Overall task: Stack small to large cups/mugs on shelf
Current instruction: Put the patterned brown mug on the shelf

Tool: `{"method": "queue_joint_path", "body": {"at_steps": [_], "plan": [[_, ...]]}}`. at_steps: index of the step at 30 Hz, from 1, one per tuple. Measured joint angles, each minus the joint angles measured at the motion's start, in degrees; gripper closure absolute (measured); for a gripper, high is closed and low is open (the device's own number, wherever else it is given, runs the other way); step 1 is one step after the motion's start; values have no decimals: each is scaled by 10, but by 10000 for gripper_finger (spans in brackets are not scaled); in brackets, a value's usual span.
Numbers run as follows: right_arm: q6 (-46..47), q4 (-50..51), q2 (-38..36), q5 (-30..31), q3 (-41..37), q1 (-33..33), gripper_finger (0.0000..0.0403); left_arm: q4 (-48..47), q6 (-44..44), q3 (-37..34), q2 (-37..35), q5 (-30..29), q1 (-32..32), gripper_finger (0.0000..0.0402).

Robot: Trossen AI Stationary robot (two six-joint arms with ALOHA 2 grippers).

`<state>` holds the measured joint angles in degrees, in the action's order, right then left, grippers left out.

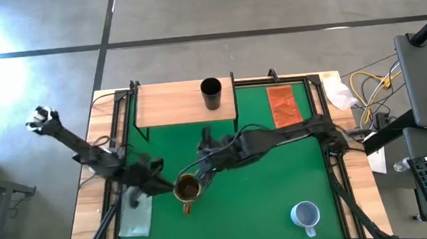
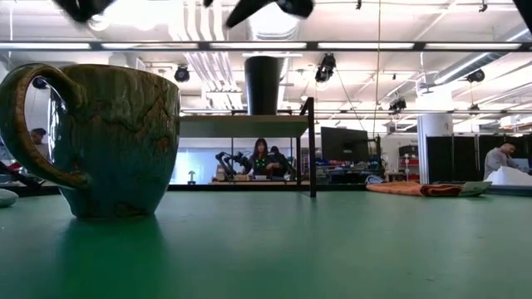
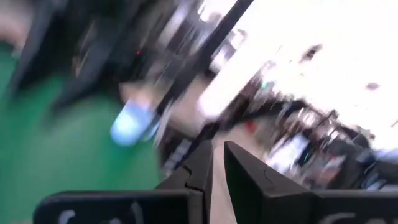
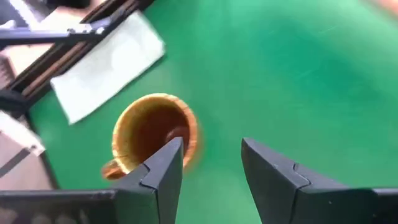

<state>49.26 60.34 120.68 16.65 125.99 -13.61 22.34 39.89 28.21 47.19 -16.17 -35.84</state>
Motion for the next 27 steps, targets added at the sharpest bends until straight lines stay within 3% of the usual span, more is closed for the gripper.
{"method": "queue_joint_path", "body": {"at_steps": [5,7,10,14,17,21,27], "plan": [[29,87,-66,75,0,-1,245,-115,93,0,68,209,146,375],[53,126,-89,104,0,-2,245,-180,101,25,81,263,199,375],[91,170,-113,146,-1,-10,245,-357,71,76,83,256,261,375],[137,211,-126,185,-2,-23,245,-639,33,188,81,181,321,375],[166,245,-123,190,-4,-29,245,-810,68,260,87,129,336,375],[198,288,-110,190,-7,-29,245,-864,158,295,99,128,297,375],[204,297,-115,193,-25,-31,245,-832,272,300,147,113,196,370]]}}
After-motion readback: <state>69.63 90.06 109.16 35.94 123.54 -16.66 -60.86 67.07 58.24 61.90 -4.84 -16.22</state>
